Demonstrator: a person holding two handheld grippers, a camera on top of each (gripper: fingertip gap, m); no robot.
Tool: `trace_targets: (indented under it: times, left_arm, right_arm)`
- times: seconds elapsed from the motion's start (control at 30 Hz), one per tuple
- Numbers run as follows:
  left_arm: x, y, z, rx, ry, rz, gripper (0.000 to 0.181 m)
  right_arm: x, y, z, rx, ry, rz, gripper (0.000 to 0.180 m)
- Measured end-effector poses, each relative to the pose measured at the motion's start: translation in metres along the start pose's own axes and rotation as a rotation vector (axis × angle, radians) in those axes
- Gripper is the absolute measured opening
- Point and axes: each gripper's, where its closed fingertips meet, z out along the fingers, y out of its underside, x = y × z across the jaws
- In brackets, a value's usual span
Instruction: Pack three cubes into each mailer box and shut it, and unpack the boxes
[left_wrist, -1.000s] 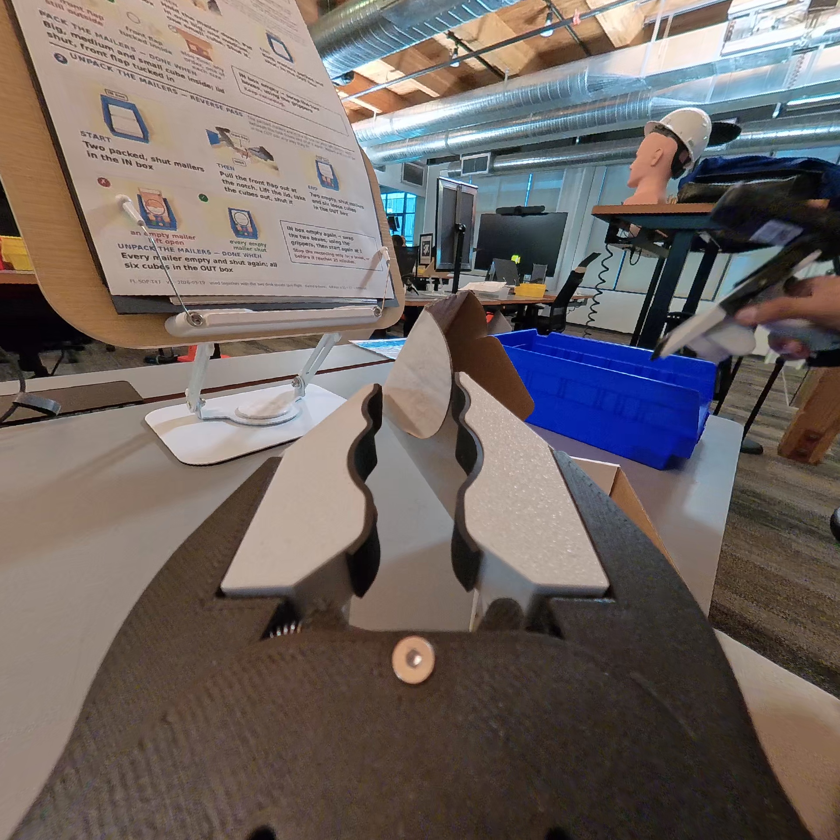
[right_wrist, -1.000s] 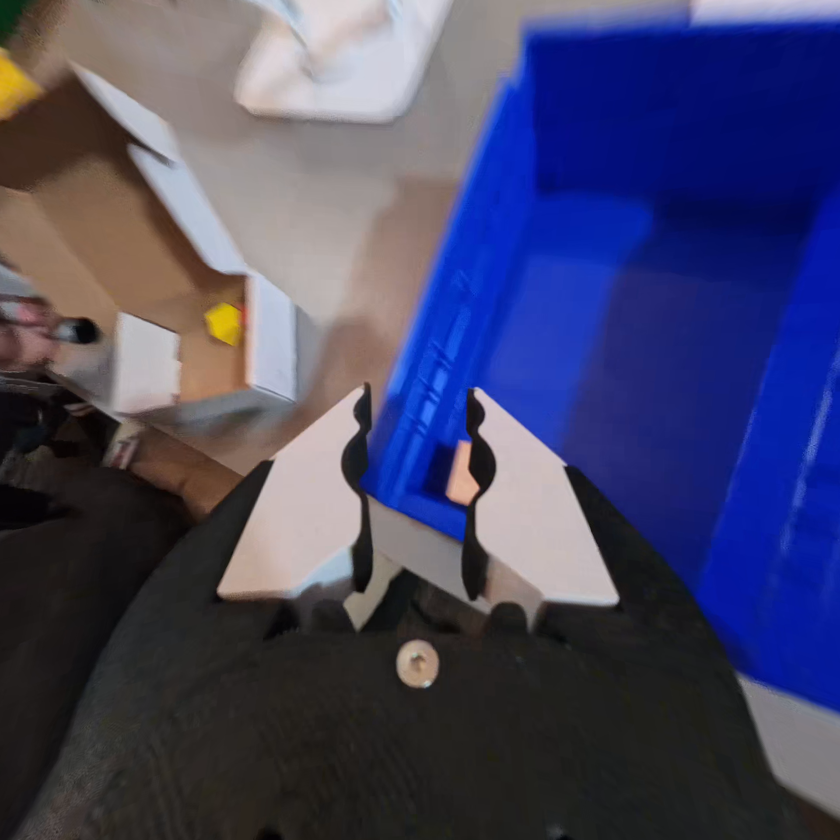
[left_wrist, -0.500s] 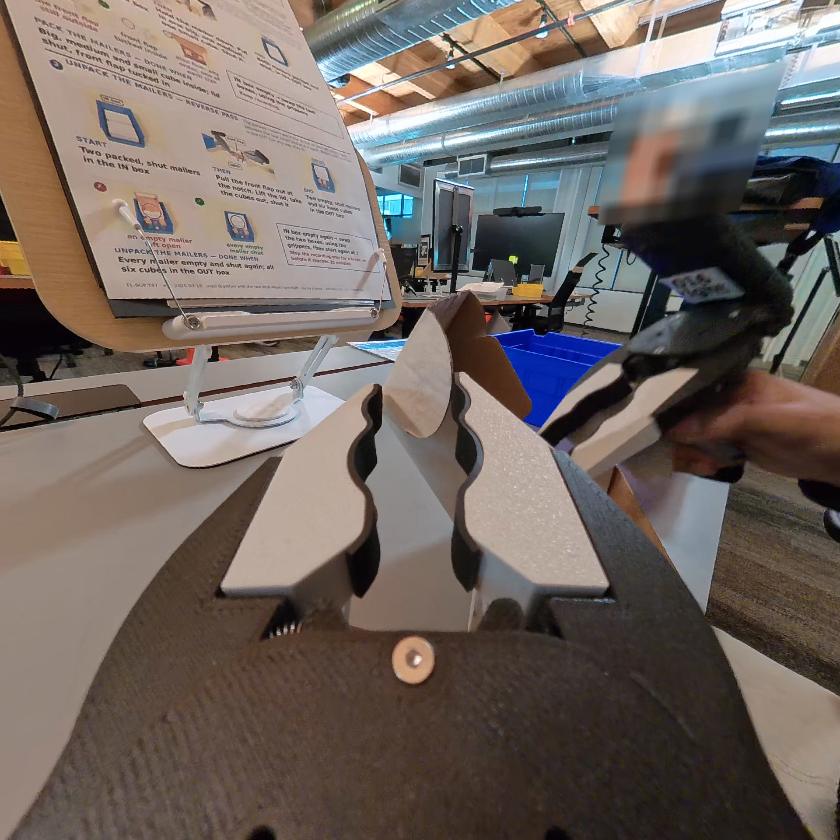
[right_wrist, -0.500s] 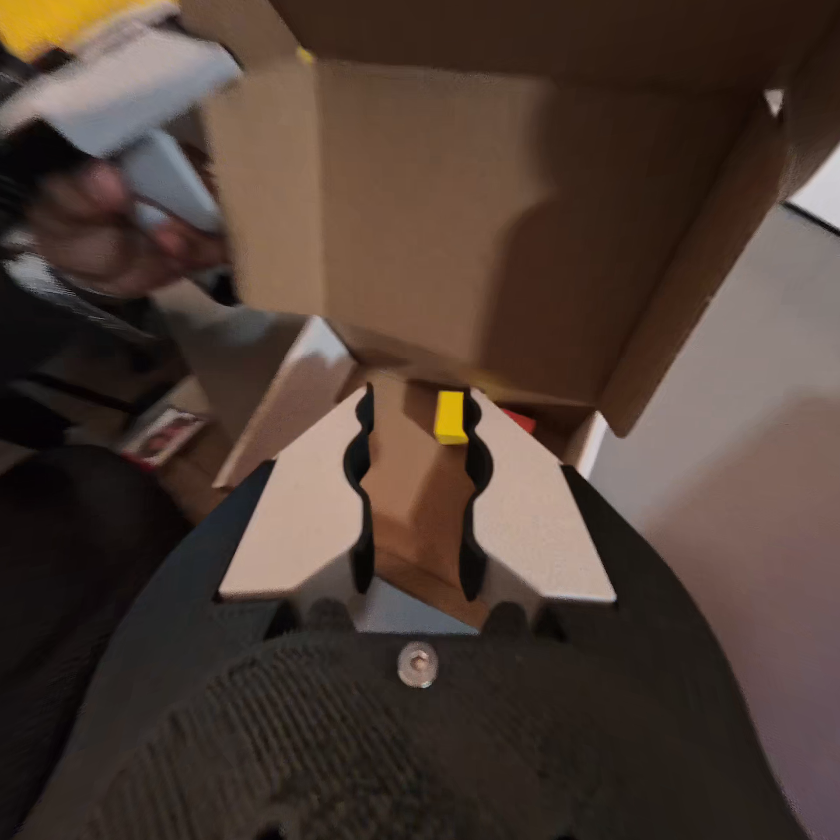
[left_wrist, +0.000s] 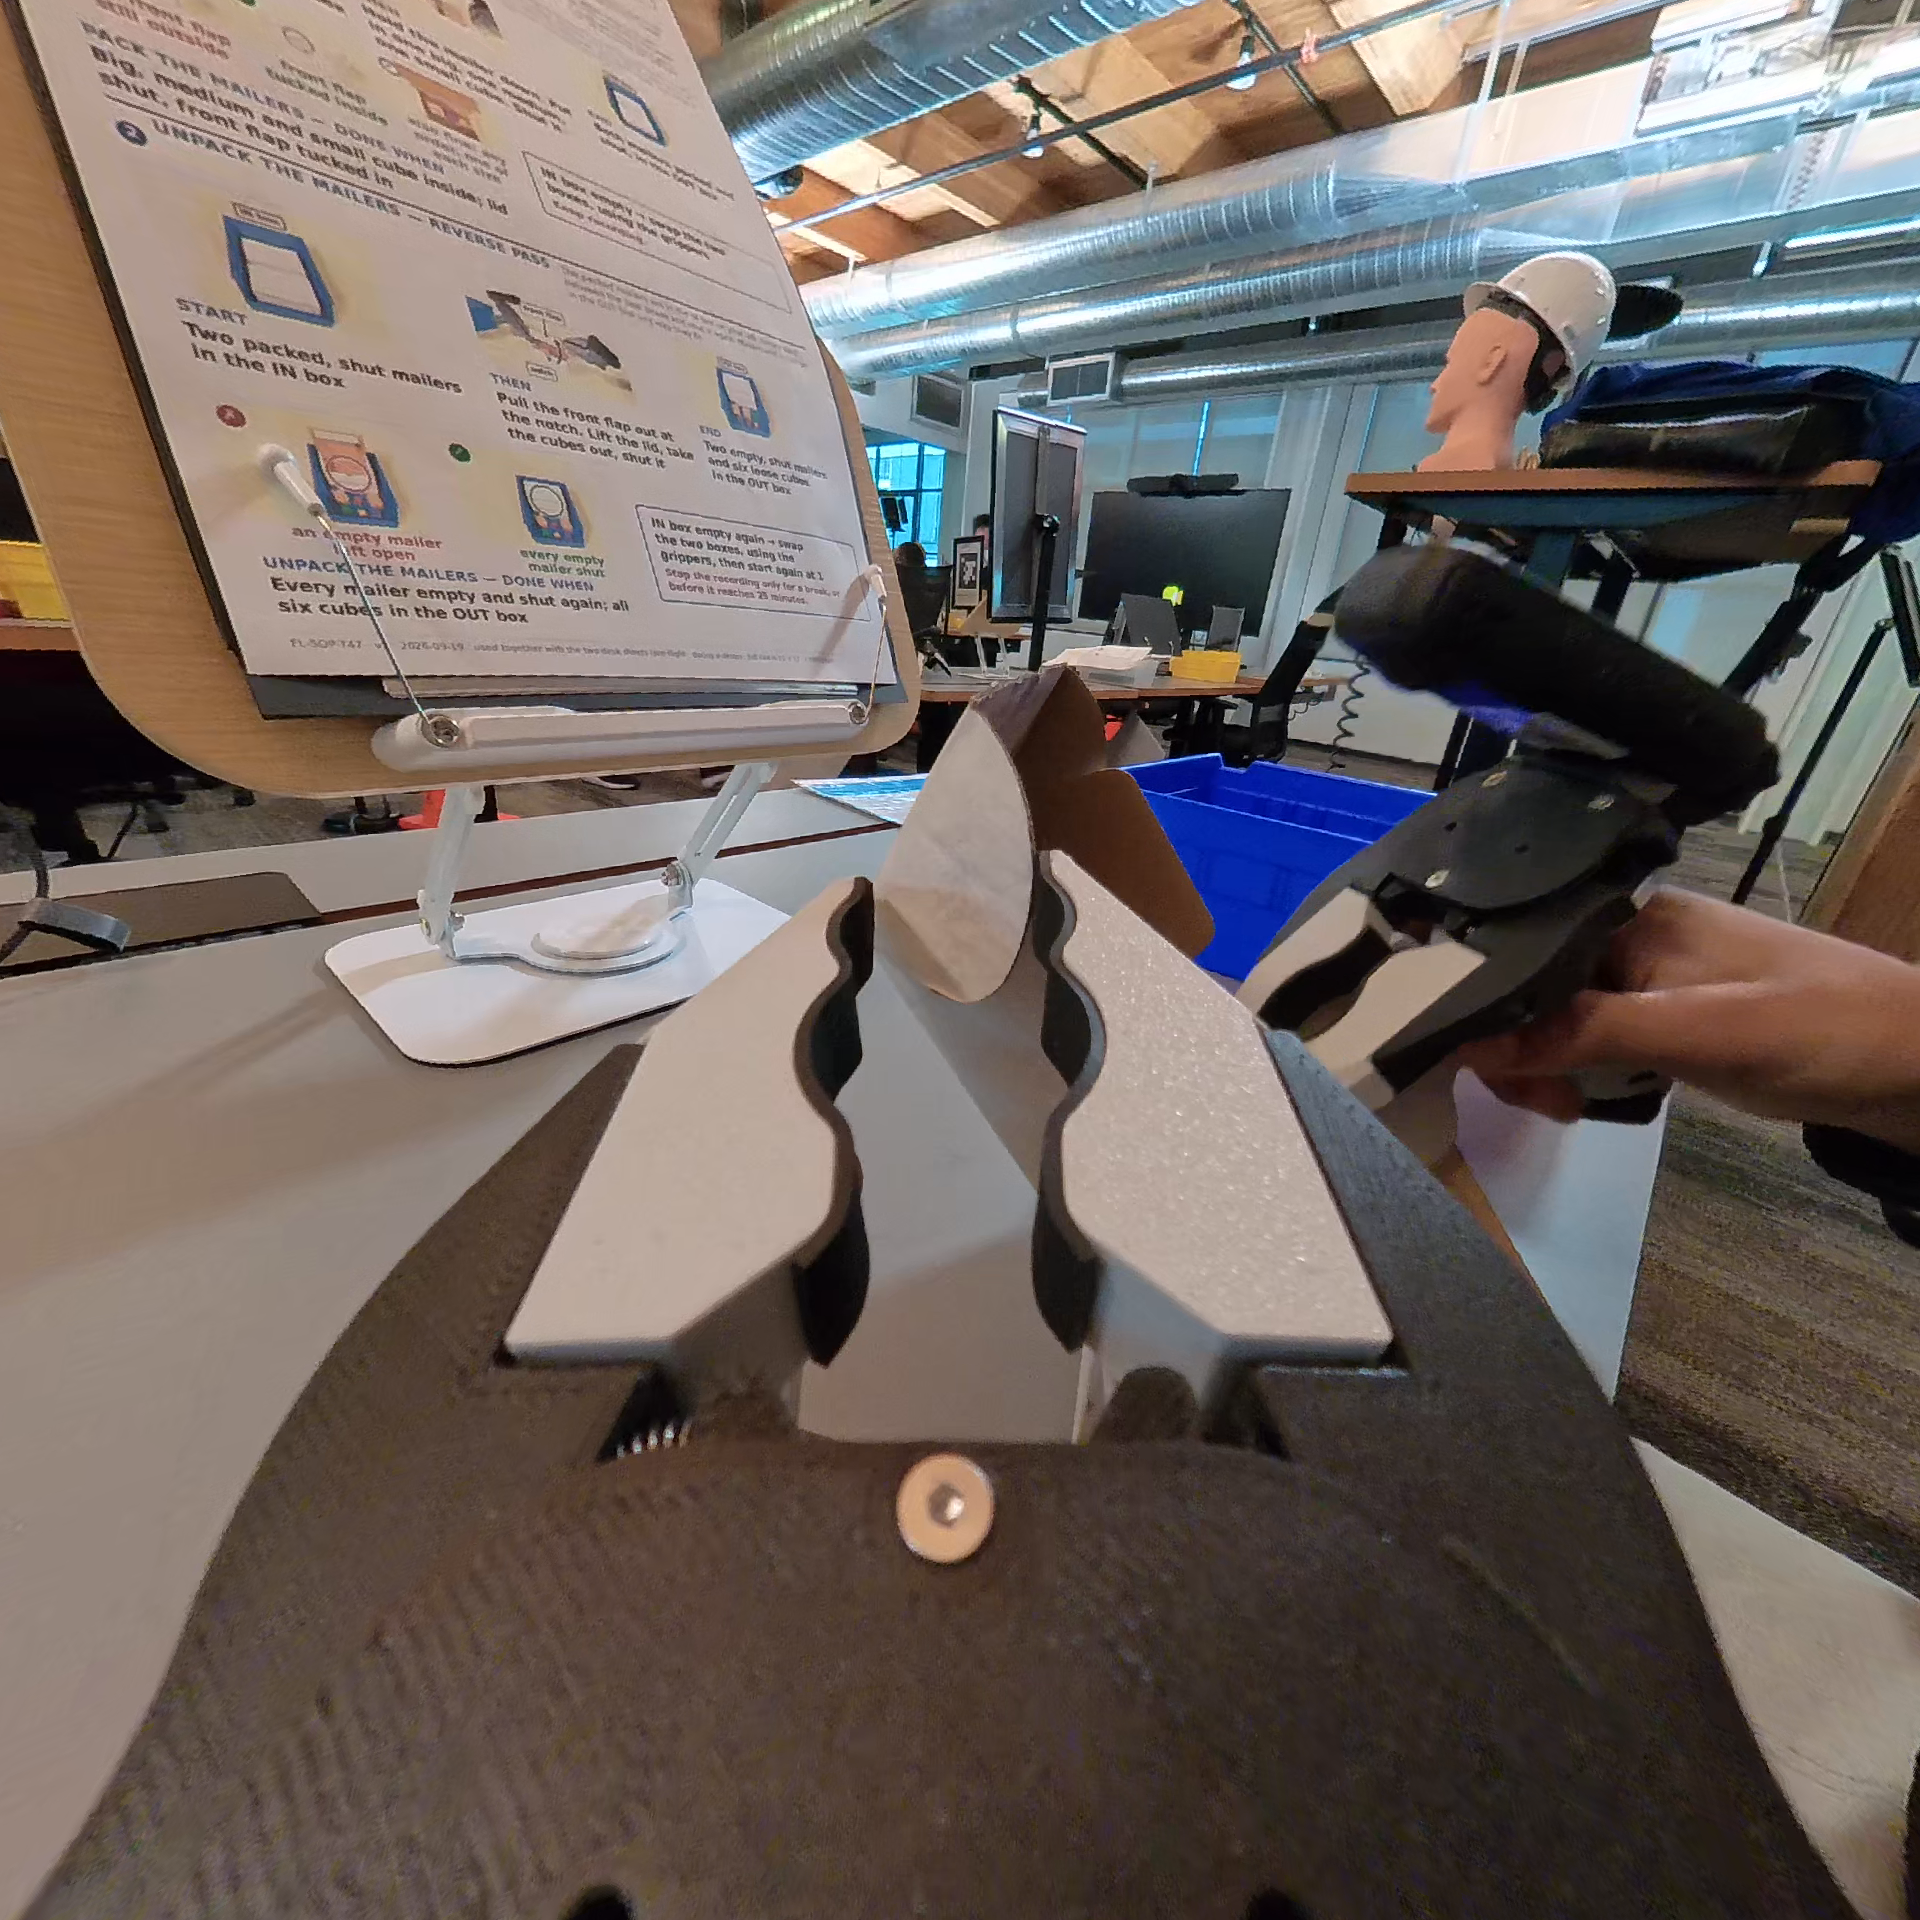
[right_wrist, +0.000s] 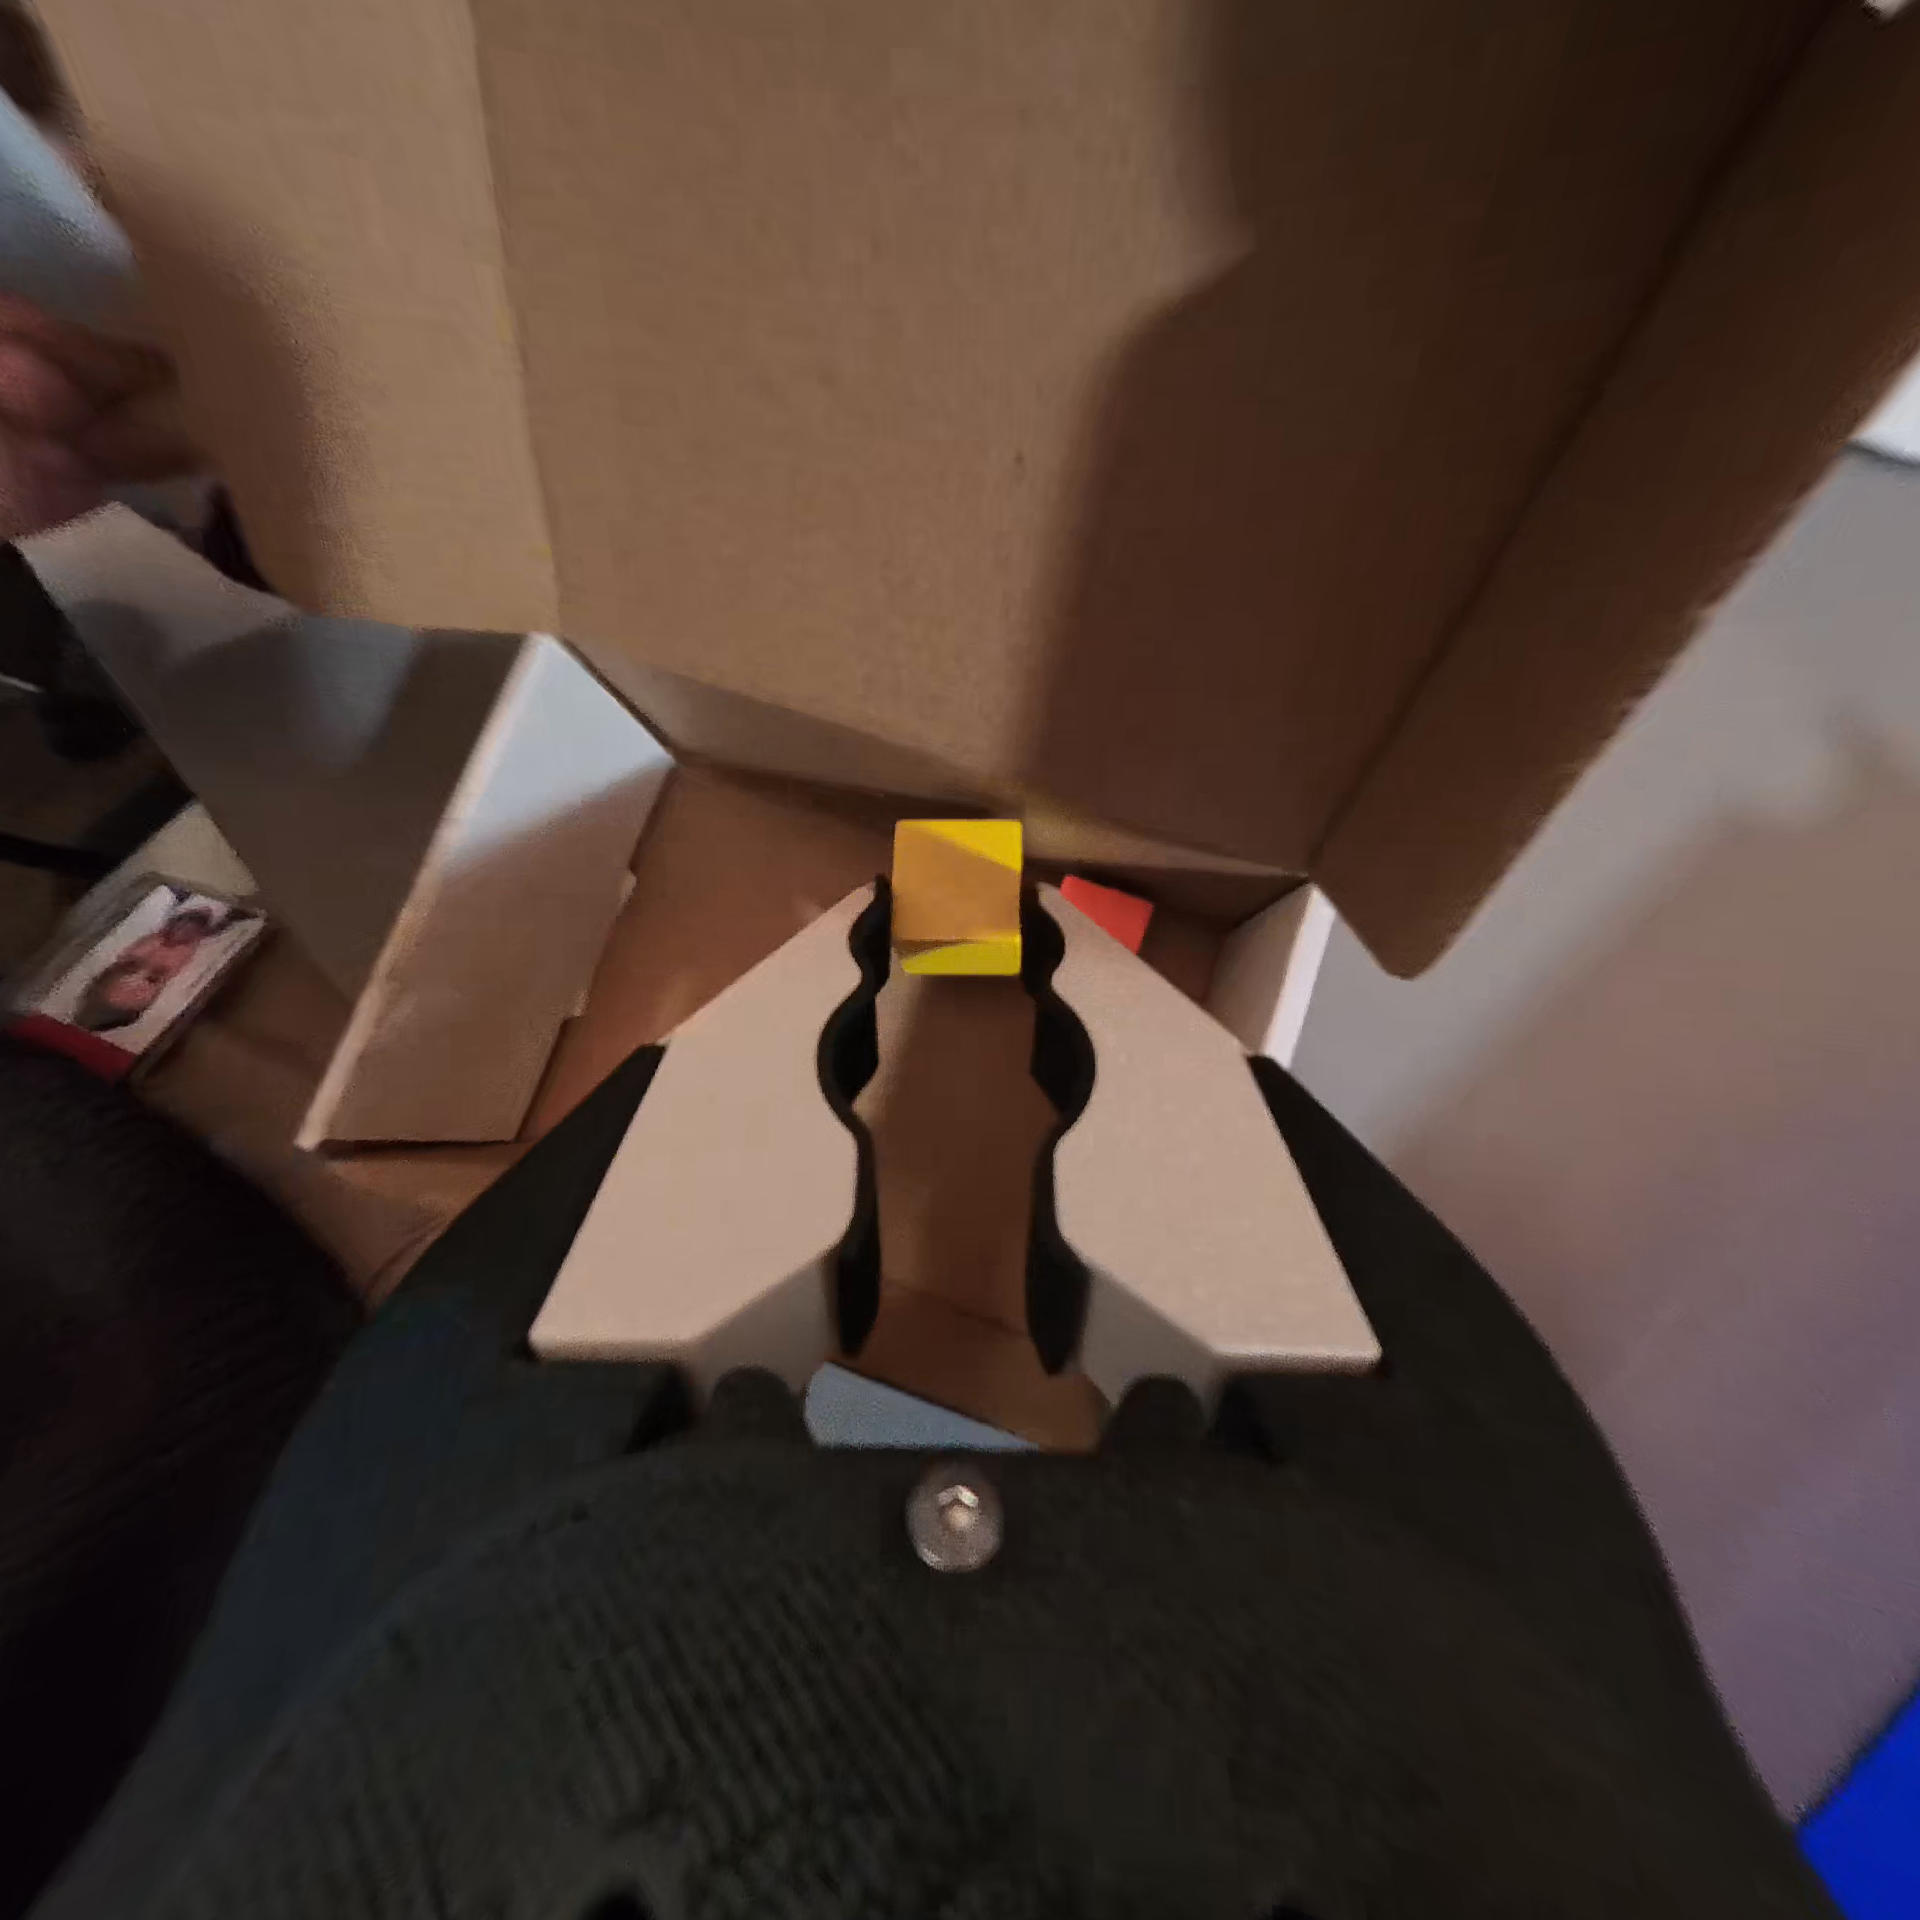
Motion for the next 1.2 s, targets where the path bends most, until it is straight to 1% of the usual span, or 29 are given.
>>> trace_targets:
  times: [0.1,0.17,0.23,0.33,0.43,0.5,0.53,0.6,0.67,0.73,0.8,0.93,1.03,1.13,1.2]
  left_arm:
    - [-0.001,0.0,0.0,-0.001,-0.002,-0.001,0.029]
    - [-0.002,0.0,0.0,-0.001,-0.002,-0.003,0.03]
    - [-0.002,0.0,0.0,-0.001,-0.004,-0.002,0.029]
    - [-0.002,0.0,-0.001,-0.002,-0.007,0.004,0.029]
    - [-0.002,0.0,-0.001,-0.002,-0.005,0.001,0.029]
    - [-0.002,0.0,0.0,-0.002,-0.005,-0.002,0.029]
    - [-0.002,0.0,0.0,-0.002,-0.005,-0.002,0.029]
    - [-0.001,0.0,0.0,-0.002,-0.004,0.001,0.029]
    - [0.0,0.0,0.0,-0.003,-0.004,0.007,0.029]
    - [0.001,0.0,0.0,-0.003,-0.004,0.011,0.029]
    - [0.001,0.0,0.0,-0.002,-0.004,0.012,0.029]
    - [-0.002,0.0,0.0,-0.002,-0.007,0.003,0.029]
    - [-0.002,0.0,0.0,-0.002,-0.007,0.002,0.029]
    - [-0.001,0.0,0.0,-0.001,-0.004,0.004,0.029]
    - [-0.001,0.0,0.0,-0.002,-0.004,0.007,0.029]
  right_arm:
    - [0.002,-0.018,-0.024,0.097,-0.028,0.025,0.024]
    - [0.011,-0.027,-0.047,0.146,-0.014,0.04,0.023]
    - [0.033,-0.035,-0.081,0.203,0.071,0.039,0.024]
    - [0.082,-0.038,-0.153,0.31,0.273,0.063,0.023]
    - [0.135,-0.015,-0.224,0.372,0.448,0.177,0.023]
    - [0.171,0.018,-0.251,0.372,0.525,0.312,0.024]
    - [0.188,0.039,-0.256,0.359,0.544,0.379,0.024]
    - [0.215,0.088,-0.249,0.273,0.545,0.524,0.024]
    - [0.226,0.131,-0.229,0.175,0.481,0.63,0.024]
    - [0.225,0.155,-0.209,0.11,0.391,0.696,0.024]
    - [0.22,0.17,-0.193,0.037,0.336,0.709,0.024]
    - [0.215,0.189,-0.179,-0.13,0.361,0.65,0.024]
    - [0.211,0.198,-0.177,-0.211,0.381,0.614,0.024]
    - [0.206,0.207,-0.18,-0.278,0.38,0.624,0.024]
    - [0.201,0.209,-0.182,-0.29,0.36,0.634,0.024]
